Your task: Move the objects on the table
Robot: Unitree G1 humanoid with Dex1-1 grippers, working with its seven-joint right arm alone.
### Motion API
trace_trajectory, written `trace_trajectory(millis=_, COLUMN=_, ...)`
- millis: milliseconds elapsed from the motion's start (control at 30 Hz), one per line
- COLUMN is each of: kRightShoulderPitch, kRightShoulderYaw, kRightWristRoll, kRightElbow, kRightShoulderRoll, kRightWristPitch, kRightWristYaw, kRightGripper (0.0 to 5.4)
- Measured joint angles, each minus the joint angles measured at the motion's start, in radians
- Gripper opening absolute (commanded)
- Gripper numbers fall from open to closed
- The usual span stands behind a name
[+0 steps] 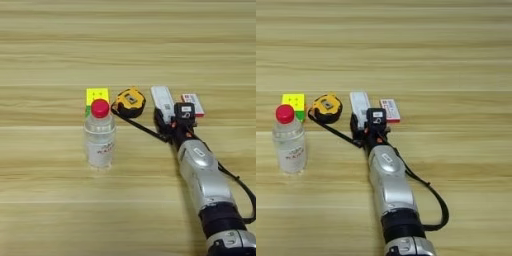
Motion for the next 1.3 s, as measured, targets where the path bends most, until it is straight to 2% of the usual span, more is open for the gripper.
trace_trajectory(millis=667, kRightShoulderPitch=-0.007, kRightShoulderYaw=-0.044, kRightWristRoll=-0.013, kRightElbow=-0.144, kRightShoulderRoll=-0.065, kRightWristPitch=0.046, kRightWristYaw=-0.023, kRightGripper=2.89)
trace_trajectory(millis=967, kRightShoulderPitch=-0.004, kRightShoulderYaw=-0.138, kRightWristRoll=0.011, kRightElbow=-0.165, kRightShoulderRoll=-0.129, kRightWristPitch=0.049, kRightWristYaw=-0.025, kRightGripper=2.89)
trace_trajectory(millis=1300, kRightShoulderPitch=0.042, kRightShoulderYaw=-0.198, kRightWristRoll=0.025, kRightElbow=-0.109, kRightShoulderRoll=-0.157, kRightWristPitch=0.045, kRightWristYaw=-0.024, kRightGripper=2.89)
